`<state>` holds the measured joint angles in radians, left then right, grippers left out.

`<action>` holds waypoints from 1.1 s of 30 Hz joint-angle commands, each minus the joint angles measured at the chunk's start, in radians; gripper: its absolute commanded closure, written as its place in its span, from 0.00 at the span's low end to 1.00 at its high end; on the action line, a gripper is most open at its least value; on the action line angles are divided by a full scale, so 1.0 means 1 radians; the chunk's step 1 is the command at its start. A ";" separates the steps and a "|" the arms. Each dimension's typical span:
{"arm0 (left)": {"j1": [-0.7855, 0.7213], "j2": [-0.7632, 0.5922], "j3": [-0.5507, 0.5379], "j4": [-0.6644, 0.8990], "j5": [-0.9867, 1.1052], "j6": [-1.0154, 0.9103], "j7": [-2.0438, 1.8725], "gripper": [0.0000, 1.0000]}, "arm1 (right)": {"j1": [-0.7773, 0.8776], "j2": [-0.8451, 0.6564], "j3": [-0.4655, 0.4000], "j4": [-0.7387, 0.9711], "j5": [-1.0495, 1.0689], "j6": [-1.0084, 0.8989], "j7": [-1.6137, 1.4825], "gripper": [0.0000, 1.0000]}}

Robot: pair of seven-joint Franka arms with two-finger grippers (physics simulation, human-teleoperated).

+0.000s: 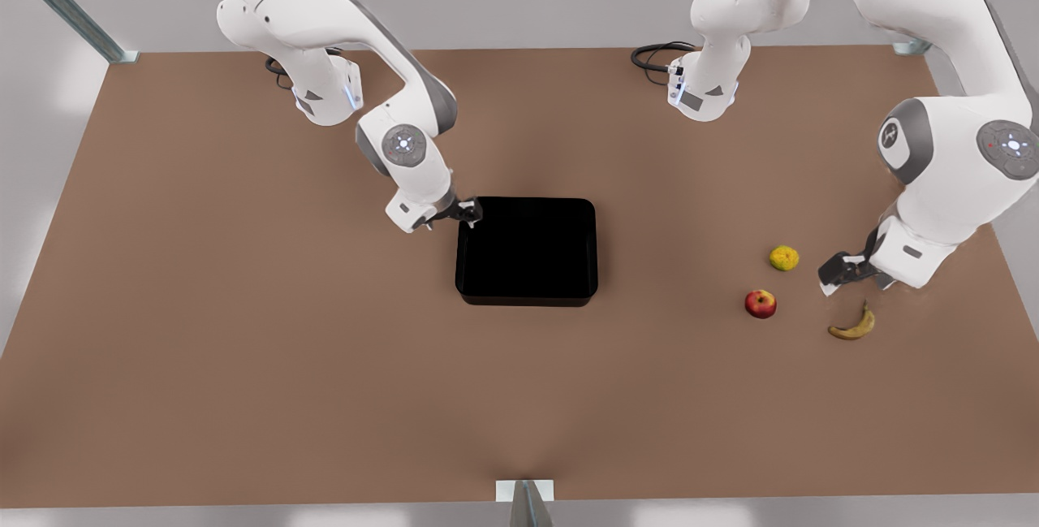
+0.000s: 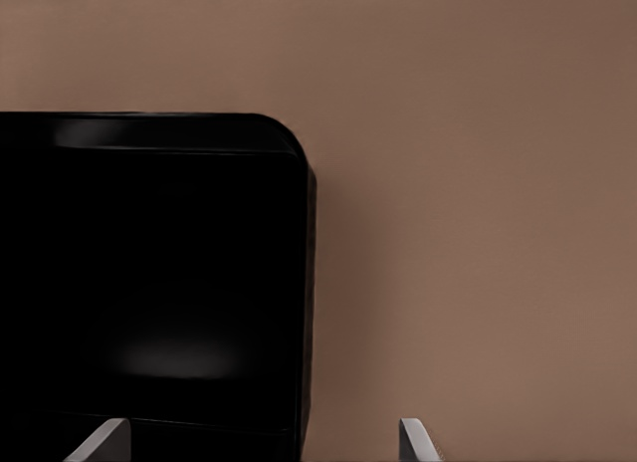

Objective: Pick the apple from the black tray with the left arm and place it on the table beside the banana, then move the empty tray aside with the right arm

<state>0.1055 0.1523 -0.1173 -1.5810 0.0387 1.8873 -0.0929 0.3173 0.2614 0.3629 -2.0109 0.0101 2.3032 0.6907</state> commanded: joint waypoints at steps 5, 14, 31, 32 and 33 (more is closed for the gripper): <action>-0.013 0.062 0.004 0.006 -0.083 -0.103 0.171 0.00 | 0.003 0.105 0.001 0.000 -0.096 0.196 0.474 0.00; -0.016 0.087 0.004 0.026 -0.082 -0.103 0.171 0.00 | 0.006 0.232 0.005 -0.002 -0.311 0.240 0.474 0.00; -0.016 0.092 0.005 0.026 -0.068 -0.103 0.165 0.00 | -0.013 0.239 0.056 0.012 -0.323 0.214 0.455 0.89; -0.016 0.092 0.005 0.026 -0.068 -0.103 0.165 0.00 | -0.021 0.208 0.071 0.014 -0.323 0.173 0.452 0.89; -0.018 0.092 0.005 0.026 -0.068 -0.103 0.165 0.00 | -0.027 0.170 0.071 0.017 -0.323 0.125 0.415 0.89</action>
<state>0.0883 0.2446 -0.1117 -1.5560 -0.0307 1.7848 0.0485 0.2937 0.4480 0.4296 -1.9963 -0.3049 2.5089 1.0625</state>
